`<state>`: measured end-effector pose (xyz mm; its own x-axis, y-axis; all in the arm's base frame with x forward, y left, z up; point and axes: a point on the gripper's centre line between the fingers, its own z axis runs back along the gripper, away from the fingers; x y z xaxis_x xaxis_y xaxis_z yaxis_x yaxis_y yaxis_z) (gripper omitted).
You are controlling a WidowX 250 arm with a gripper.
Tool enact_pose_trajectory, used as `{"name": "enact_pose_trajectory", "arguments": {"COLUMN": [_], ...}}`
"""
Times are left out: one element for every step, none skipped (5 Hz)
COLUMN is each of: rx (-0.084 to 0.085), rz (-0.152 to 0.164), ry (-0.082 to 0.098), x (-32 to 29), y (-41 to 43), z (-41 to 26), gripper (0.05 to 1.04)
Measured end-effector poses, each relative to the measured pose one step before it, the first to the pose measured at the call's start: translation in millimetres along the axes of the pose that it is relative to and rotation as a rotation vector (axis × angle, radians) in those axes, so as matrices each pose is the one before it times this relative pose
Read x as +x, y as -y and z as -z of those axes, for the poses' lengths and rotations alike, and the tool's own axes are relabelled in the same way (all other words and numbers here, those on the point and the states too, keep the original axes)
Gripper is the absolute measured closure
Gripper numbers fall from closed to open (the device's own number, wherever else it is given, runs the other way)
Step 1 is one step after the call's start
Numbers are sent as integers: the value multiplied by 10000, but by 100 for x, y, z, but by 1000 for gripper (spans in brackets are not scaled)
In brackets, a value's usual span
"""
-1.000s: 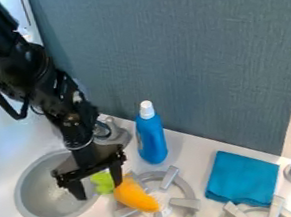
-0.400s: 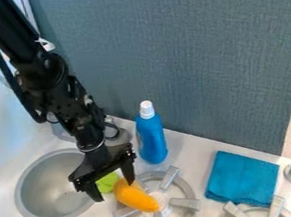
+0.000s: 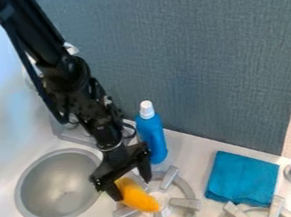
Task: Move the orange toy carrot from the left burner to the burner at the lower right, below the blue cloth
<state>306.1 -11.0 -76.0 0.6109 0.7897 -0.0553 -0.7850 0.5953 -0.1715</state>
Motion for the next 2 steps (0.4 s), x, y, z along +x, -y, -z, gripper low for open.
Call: {"name": "enact_pose_trajectory", "arguments": {"rx": [178,334], "rz": [2,167], "ry": [-172,-34], "x": [-855,-947], "y": [328,682], "z": [1326,757], "gripper": [78,109]}}
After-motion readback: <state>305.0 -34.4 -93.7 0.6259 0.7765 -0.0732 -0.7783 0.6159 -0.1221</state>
